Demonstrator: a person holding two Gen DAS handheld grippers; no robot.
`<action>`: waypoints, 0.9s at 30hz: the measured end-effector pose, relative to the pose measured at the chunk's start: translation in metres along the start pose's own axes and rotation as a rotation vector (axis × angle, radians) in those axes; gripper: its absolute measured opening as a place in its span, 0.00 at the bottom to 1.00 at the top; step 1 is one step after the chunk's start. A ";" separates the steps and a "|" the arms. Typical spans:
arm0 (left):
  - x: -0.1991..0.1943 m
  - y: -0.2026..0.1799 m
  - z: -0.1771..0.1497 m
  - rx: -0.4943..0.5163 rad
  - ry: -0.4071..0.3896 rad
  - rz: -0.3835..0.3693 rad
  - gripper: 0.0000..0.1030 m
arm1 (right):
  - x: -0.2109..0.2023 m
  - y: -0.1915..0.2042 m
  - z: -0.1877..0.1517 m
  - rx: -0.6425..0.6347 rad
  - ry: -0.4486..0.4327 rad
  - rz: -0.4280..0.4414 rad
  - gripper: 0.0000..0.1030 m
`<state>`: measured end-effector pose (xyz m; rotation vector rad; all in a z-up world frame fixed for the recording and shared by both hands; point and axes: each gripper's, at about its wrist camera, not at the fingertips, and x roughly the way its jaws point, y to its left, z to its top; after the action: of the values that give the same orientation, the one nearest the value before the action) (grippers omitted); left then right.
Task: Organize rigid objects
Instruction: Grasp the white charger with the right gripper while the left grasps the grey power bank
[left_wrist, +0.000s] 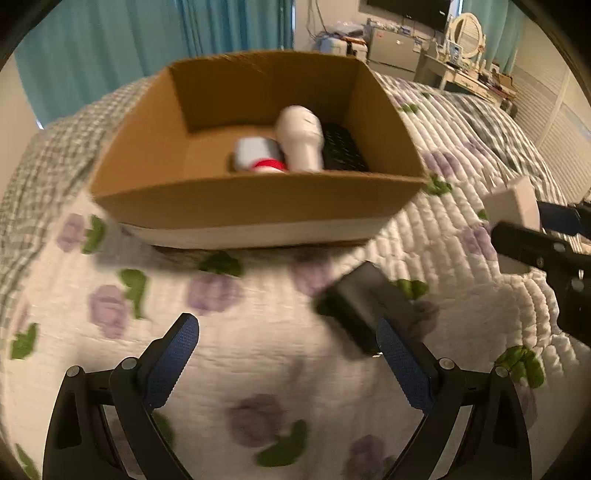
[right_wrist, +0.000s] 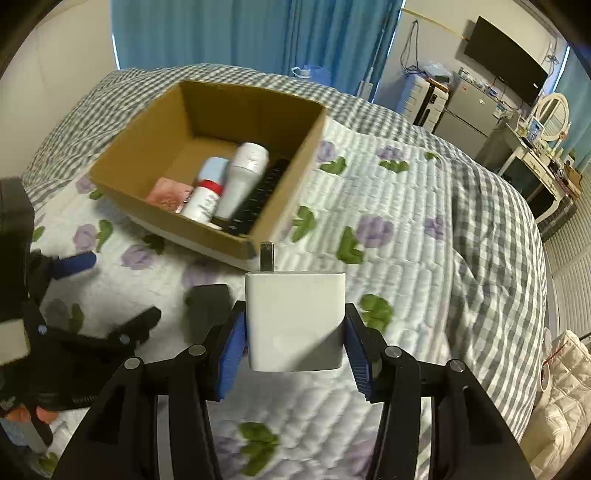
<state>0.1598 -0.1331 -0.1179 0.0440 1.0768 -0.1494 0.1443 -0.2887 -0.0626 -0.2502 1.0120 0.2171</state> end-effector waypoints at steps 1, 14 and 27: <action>0.005 -0.007 -0.001 0.000 0.016 -0.010 0.96 | 0.002 -0.005 -0.001 0.002 0.003 0.001 0.48; 0.059 -0.050 0.000 0.038 0.105 -0.022 0.95 | 0.029 -0.036 -0.008 0.040 0.020 0.053 0.48; 0.067 -0.047 0.002 0.101 0.042 -0.058 0.69 | 0.033 -0.035 -0.008 0.046 0.022 0.053 0.48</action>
<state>0.1859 -0.1870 -0.1738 0.1075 1.1122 -0.2560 0.1645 -0.3222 -0.0911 -0.1847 1.0445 0.2390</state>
